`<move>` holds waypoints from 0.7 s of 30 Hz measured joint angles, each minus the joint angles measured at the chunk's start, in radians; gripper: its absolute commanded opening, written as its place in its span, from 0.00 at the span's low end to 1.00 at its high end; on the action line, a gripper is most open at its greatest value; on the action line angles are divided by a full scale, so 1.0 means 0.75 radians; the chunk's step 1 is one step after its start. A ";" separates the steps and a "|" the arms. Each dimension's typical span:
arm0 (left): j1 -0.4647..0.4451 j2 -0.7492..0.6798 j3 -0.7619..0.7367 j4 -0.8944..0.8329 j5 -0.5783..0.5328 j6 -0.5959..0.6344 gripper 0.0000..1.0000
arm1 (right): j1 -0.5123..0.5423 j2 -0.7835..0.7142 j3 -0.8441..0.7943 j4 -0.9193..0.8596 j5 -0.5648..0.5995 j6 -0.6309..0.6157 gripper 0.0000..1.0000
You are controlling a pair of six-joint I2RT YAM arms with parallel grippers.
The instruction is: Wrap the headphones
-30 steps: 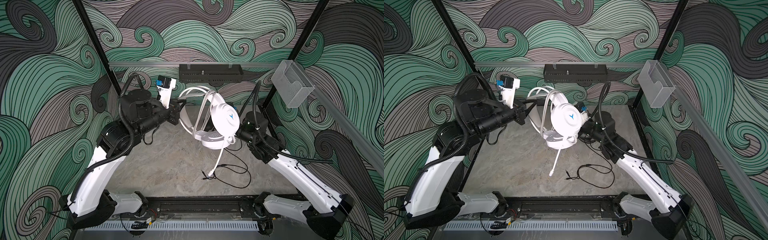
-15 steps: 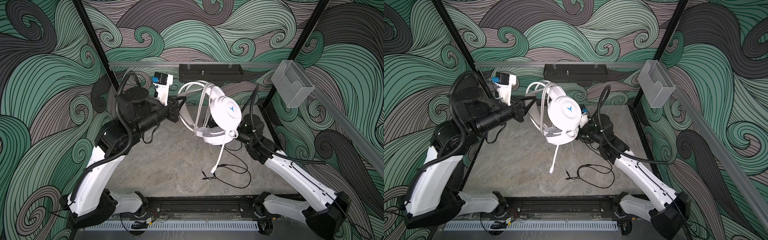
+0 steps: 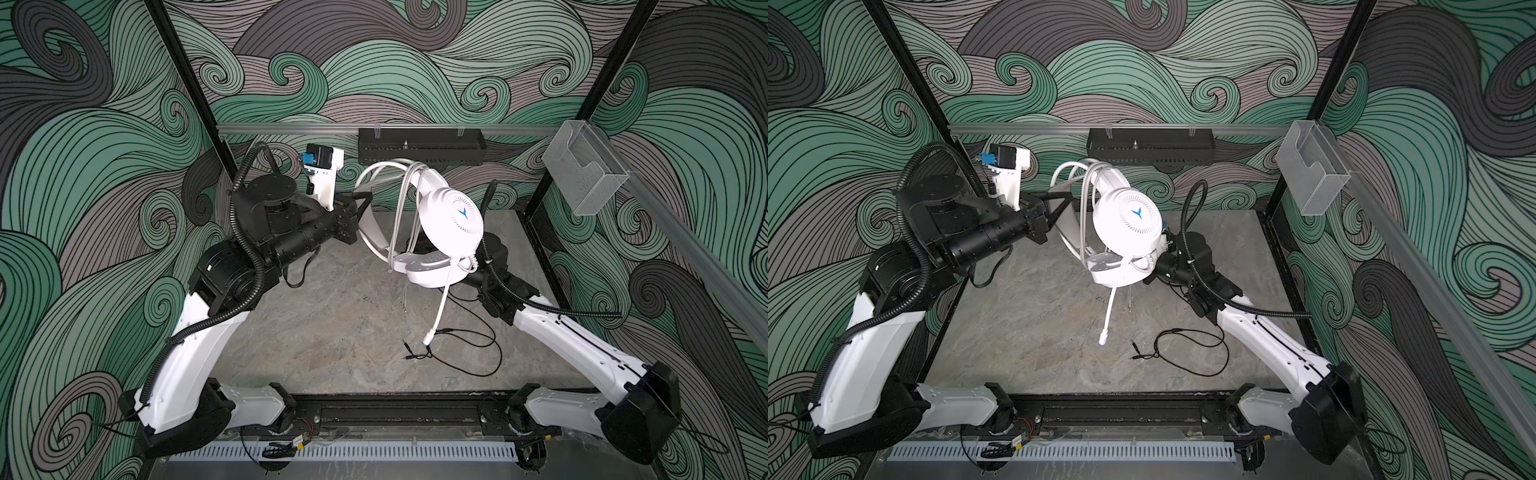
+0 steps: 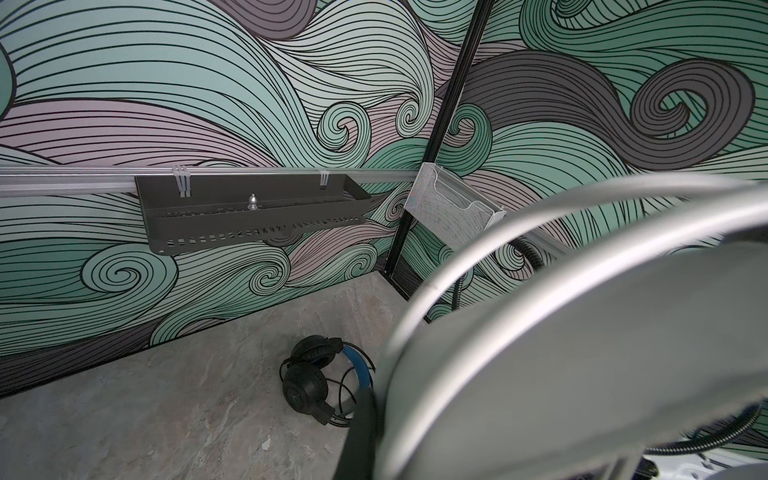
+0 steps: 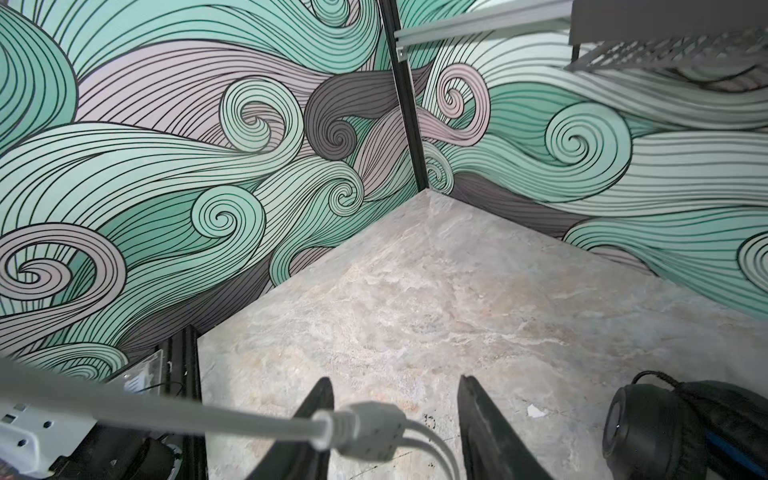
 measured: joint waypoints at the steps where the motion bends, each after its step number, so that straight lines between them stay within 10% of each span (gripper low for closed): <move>1: 0.000 0.000 0.000 0.003 0.001 -0.001 0.00 | 0.000 0.017 -0.003 0.008 -0.012 0.012 0.48; 21: 0.000 -0.001 -0.001 0.040 0.001 -0.021 0.00 | 0.030 0.207 -0.152 0.135 -0.112 0.140 0.39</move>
